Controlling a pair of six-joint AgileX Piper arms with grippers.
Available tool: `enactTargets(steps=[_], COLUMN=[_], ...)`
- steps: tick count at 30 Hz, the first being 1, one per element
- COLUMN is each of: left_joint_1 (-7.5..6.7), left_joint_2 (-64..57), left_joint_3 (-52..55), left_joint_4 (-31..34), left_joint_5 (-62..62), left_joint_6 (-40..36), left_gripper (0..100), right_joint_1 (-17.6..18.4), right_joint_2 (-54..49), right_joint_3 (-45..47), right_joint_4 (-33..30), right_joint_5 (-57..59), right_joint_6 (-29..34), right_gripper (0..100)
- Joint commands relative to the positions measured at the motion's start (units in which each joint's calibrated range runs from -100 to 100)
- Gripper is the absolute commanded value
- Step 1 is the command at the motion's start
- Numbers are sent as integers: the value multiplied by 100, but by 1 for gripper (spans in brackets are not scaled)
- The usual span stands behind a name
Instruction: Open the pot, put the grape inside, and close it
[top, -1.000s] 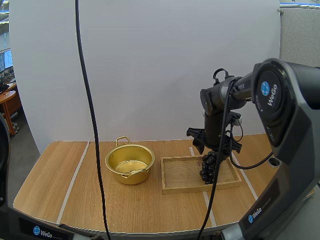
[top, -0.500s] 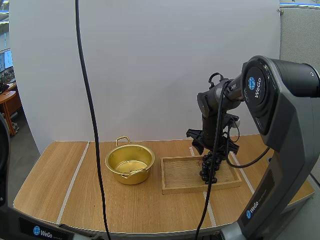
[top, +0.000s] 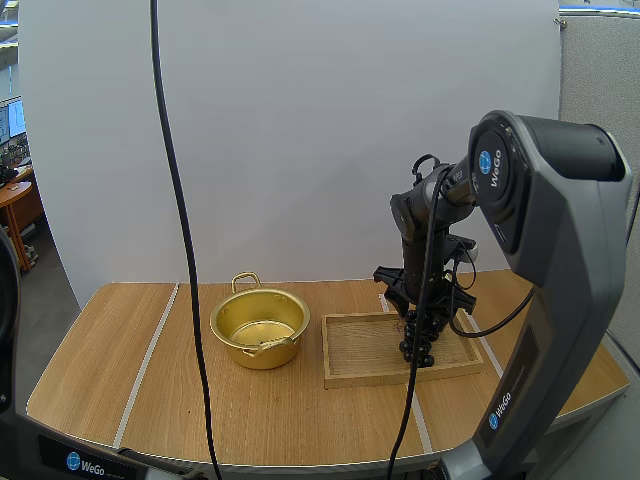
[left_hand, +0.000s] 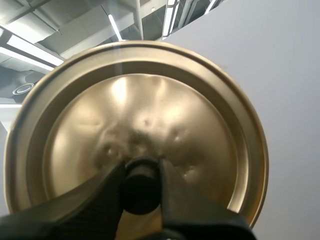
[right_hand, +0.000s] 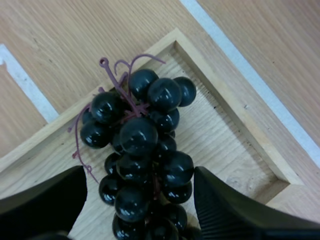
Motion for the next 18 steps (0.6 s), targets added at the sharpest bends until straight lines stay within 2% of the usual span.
enactTargets(steps=[1, 18], left_joint_1=[-19, -19], left_joint_2=[-39, -39], left_joint_3=[-56, -56], left_joint_4=[42, 42], left_joint_5=[-201, -201], left_joint_6=[-26, -26], left_gripper=[0, 0], right_joint_1=[-24, -24], right_joint_2=[166, 729], right_joint_3=[-35, -35], right_joint_4=[-79, -79], right_joint_5=[-136, -697], right_joint_6=[78, 78], right_gripper=[100, 100])
